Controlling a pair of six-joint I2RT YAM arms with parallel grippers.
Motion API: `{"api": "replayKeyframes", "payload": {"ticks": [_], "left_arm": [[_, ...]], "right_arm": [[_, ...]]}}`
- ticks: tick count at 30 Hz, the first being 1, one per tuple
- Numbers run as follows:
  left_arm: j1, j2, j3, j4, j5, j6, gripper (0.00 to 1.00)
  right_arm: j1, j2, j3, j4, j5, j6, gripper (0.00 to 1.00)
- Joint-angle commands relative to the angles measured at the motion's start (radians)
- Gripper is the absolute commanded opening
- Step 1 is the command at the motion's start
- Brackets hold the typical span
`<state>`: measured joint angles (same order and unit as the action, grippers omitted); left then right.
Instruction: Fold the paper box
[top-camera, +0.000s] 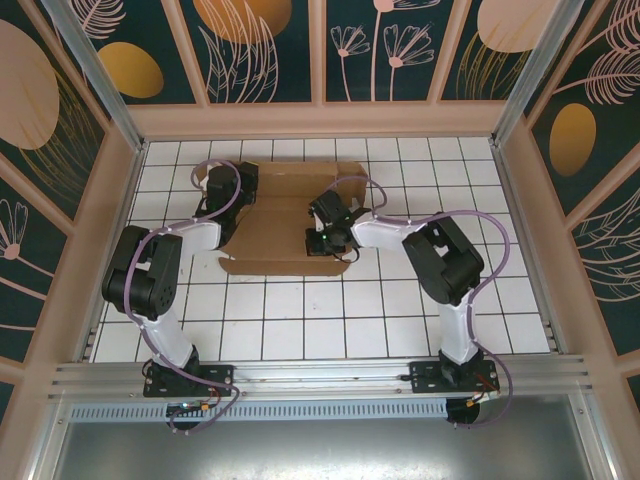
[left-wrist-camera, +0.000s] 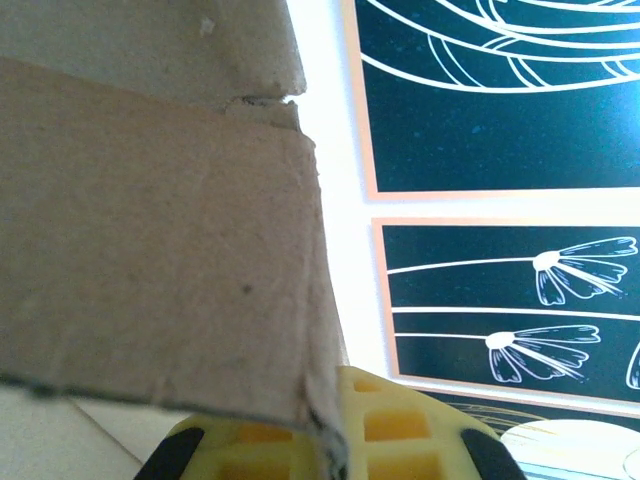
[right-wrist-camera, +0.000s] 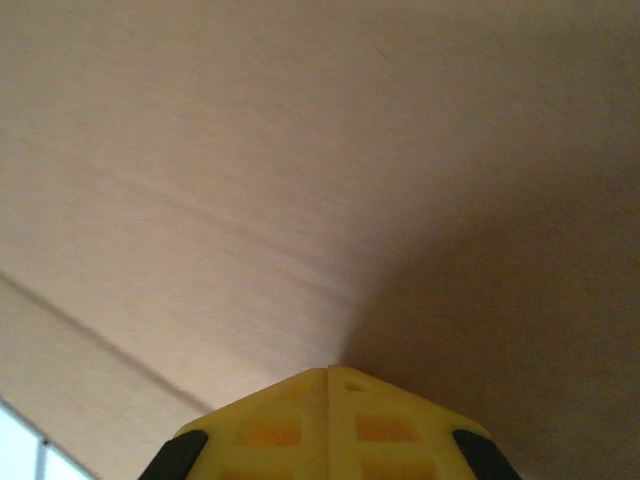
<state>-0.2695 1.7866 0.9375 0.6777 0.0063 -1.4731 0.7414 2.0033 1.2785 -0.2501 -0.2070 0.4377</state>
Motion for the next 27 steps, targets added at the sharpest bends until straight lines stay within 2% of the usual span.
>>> {"api": "replayKeyframes", "payload": {"ticks": [1,9,19,23,27], "left_arm": [[-0.005,0.028,0.026,-0.119,-0.026,0.063,0.0],[-0.004,0.01,0.021,-0.129,-0.009,0.08,0.0],[-0.014,-0.059,-0.064,-0.133,0.015,0.088,0.0],[-0.026,-0.104,-0.121,-0.116,0.018,0.085,0.0],[-0.032,-0.126,-0.154,-0.092,0.013,0.09,0.0]], "right_arm": [[0.022,0.006,-0.004,-0.056,0.093,-0.04,0.0],[0.035,-0.096,-0.206,-0.019,0.057,-0.018,0.0],[0.062,-0.176,-0.301,0.025,0.016,0.03,0.0],[0.027,-0.251,-0.288,0.069,0.0,0.031,0.0],[-0.056,-0.394,-0.358,0.25,-0.046,0.082,0.02]]}}
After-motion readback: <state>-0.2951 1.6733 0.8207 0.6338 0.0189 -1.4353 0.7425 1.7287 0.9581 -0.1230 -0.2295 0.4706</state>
